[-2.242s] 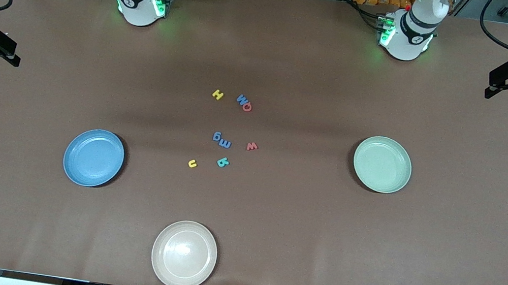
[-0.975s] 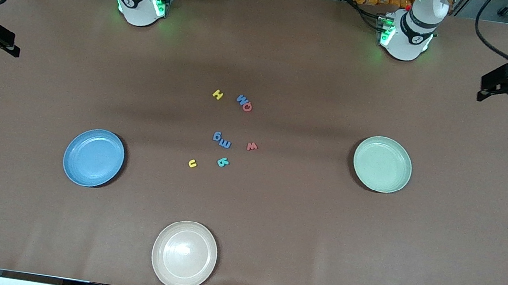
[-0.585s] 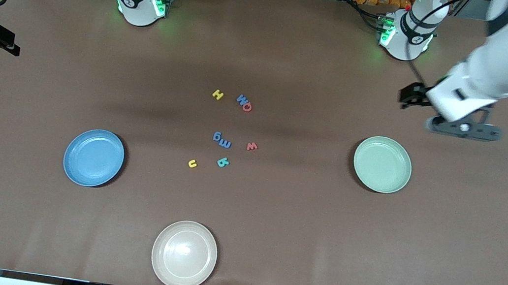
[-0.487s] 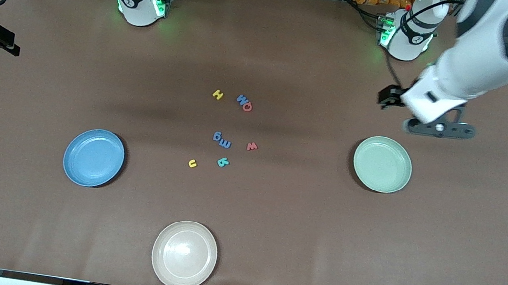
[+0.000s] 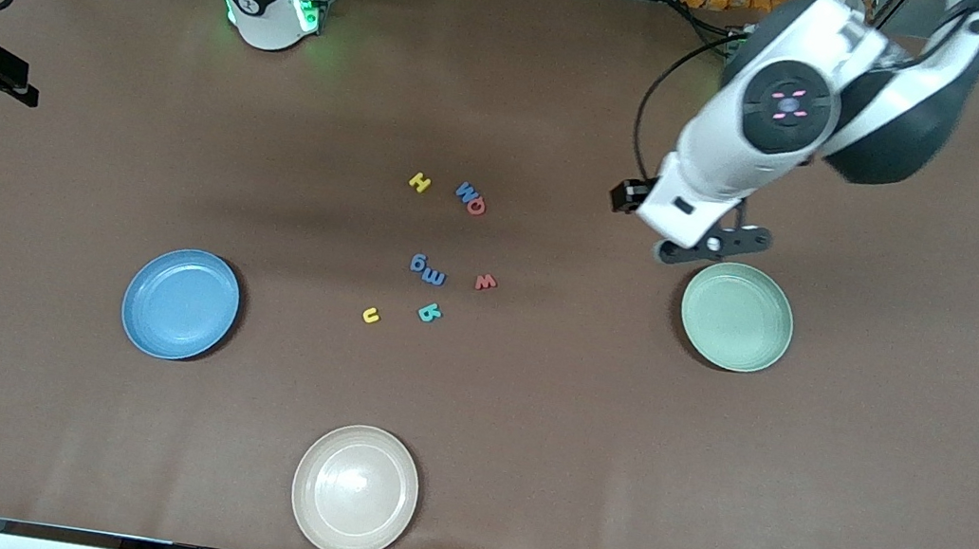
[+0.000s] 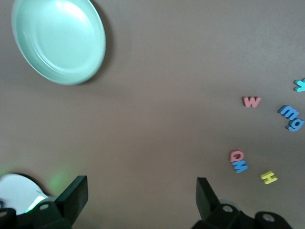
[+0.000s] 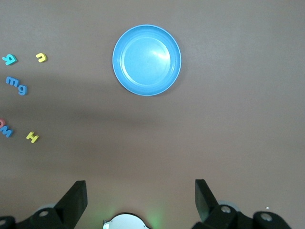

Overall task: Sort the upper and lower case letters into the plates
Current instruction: 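Move the left gripper over the pink Q among the letters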

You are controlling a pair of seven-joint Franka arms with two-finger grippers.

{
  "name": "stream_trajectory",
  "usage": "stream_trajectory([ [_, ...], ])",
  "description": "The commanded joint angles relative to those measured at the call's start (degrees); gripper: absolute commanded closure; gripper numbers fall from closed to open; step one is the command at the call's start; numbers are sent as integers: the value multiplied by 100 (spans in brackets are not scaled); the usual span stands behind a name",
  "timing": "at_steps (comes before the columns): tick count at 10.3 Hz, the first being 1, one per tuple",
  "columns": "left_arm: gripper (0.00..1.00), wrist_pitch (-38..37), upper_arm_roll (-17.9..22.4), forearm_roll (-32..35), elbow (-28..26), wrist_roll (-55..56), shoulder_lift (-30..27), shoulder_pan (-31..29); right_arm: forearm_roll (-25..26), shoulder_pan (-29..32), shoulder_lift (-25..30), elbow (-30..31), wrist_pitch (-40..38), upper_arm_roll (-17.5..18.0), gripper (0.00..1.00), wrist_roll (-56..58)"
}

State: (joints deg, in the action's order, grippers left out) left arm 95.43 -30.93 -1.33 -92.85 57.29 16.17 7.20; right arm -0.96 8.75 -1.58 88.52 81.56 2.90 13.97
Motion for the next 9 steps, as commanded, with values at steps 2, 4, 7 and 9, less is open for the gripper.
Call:
stream_trajectory([
  [2, 0, 624, 16, 333, 171, 1684, 781, 799, 70, 91, 61, 131, 62, 70, 0, 97],
  [4, 0, 1003, 34, 431, 171, 2275, 1037, 1098, 70, 109, 61, 131, 53, 70, 0, 132],
  [7, 0, 1625, 78, 623, 171, 4003, 1458, 1598, 70, 109, 61, 148, 53, 70, 0, 132],
  [9, 0, 2135, 78, 1465, 171, 5339, 1906, 1924, 70, 109, 61, 148, 53, 70, 0, 132],
])
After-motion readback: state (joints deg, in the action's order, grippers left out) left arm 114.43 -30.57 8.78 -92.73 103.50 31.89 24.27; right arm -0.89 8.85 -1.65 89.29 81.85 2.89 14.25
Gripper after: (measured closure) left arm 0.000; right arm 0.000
